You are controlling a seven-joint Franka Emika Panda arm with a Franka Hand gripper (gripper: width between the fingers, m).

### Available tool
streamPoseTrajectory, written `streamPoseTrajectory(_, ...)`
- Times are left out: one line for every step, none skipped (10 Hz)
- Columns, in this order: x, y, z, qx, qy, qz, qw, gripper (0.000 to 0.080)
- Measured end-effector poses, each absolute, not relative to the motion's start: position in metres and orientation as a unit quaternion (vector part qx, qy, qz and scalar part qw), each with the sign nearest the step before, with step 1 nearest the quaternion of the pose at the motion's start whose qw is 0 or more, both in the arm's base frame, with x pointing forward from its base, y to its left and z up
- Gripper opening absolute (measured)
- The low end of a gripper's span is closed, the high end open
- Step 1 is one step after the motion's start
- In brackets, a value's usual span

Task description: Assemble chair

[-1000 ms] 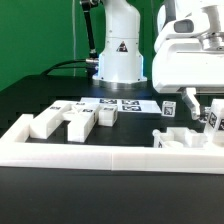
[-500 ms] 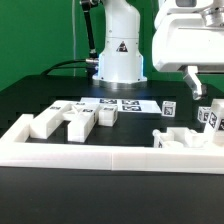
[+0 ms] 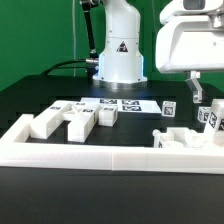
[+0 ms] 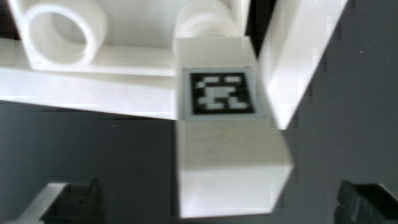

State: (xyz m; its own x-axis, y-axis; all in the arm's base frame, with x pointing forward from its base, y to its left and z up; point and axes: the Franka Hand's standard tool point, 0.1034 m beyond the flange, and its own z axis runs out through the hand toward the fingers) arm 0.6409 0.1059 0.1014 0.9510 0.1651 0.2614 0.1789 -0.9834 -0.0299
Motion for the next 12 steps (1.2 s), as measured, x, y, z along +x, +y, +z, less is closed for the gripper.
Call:
streamPoseTrajectory(0.636, 0.106, 0.100, -0.993, -0.088, -0.079, 0.029, 0.0649)
streamPoseTrajectory(0.638, 0.106, 0.100, -0.994, -0.089, -0.046, 0.030, 0.0649)
streamPoseTrajectory(0.640, 0.105, 0.097, -0.995, -0.089, -0.026, 0.030, 0.0649)
streamPoseTrajectory(0.638, 0.105, 0.094, -0.996, -0.089, 0.004, 0.031, 0.0649)
streamPoseTrajectory(0.643, 0.106, 0.094, -0.995, -0.089, -0.010, 0.031, 0.0649)
streamPoseTrajectory(0.643, 0.107, 0.093, -0.995, -0.090, -0.010, 0.031, 0.0649)
streamPoseTrajectory(0.642, 0.108, 0.091, -0.995, -0.090, -0.008, 0.031, 0.0649)
streamPoseTrajectory(0.641, 0.108, 0.089, -0.995, -0.090, -0.007, 0.031, 0.0649)
streamPoseTrajectory(0.641, 0.108, 0.089, -0.995, -0.090, -0.007, 0.031, 0.0634)
streamPoseTrajectory(0.641, 0.107, 0.089, -0.995, -0.090, -0.007, 0.031, 0.0634)
streamPoseTrajectory(0.641, 0.107, 0.089, -0.995, -0.090, -0.007, 0.031, 0.0464)
streamPoseTrajectory(0.641, 0.107, 0.089, -0.995, -0.090, -0.007, 0.031, 0.0284)
